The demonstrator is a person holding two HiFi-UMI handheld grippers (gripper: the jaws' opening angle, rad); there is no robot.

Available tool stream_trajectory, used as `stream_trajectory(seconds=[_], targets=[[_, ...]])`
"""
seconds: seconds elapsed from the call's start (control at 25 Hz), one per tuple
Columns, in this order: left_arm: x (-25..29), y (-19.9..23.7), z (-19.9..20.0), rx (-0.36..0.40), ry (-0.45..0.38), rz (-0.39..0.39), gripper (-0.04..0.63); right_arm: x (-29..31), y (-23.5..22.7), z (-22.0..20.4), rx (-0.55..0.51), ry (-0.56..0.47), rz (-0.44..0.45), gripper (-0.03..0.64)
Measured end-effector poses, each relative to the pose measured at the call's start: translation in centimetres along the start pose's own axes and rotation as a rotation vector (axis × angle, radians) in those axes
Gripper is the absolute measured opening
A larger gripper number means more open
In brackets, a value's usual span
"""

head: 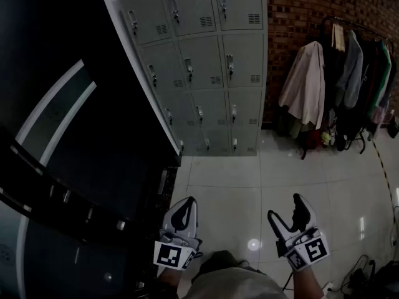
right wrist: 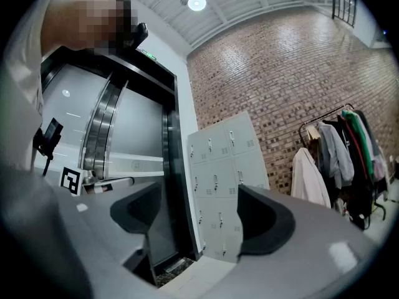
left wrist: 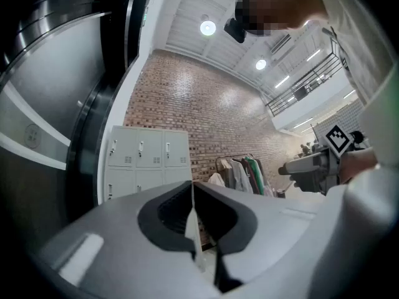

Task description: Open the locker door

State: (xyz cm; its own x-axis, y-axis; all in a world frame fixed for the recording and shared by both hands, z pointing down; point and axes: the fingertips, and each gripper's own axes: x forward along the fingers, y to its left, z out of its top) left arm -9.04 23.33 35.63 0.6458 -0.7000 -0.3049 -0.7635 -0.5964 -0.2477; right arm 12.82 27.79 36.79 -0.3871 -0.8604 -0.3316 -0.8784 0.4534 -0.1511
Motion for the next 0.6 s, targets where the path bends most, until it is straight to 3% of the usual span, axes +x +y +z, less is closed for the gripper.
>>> stream_trajectory(seconds=[0.12, 0.2, 0.32, 0.44, 0.48, 0.6], targets=[[1.2, 1.8, -1.2, 0.012, 0.005, 0.017, 0.047, 2.2, -0.7, -0.1, 0.005, -0.011, 0.018, 0.371], [2.4, 2.6, -2.5, 0.015, -0.006, 0.002, 0.126, 3.8, -1.3, -1.0, 0.008, -0.015, 0.029, 0.371], [4.3, 3.9, -5.4, 0.008, -0.002, -0.015, 0.161, 6.2, -2.9, -3.7, 0.014, -0.002, 0.029, 0.372], [6.8, 7.2, -9.6, -0.003, 0.018, 0.049, 0.04, 9.4, -5.3, -6.6, 0.003, 0.012, 0.02, 0.371], [7.9, 8.5, -10.9, -0.011, 0.017, 0.071, 0.251, 10.7, -6.1, -7.4, 0.002, 0.007, 0.021, 0.371], [12.0, 11.7, -14.6, -0.031, -0.006, 0.052, 0.237, 15.6, -8.7, -10.0, -0.005, -0.002, 0.018, 0.373]])
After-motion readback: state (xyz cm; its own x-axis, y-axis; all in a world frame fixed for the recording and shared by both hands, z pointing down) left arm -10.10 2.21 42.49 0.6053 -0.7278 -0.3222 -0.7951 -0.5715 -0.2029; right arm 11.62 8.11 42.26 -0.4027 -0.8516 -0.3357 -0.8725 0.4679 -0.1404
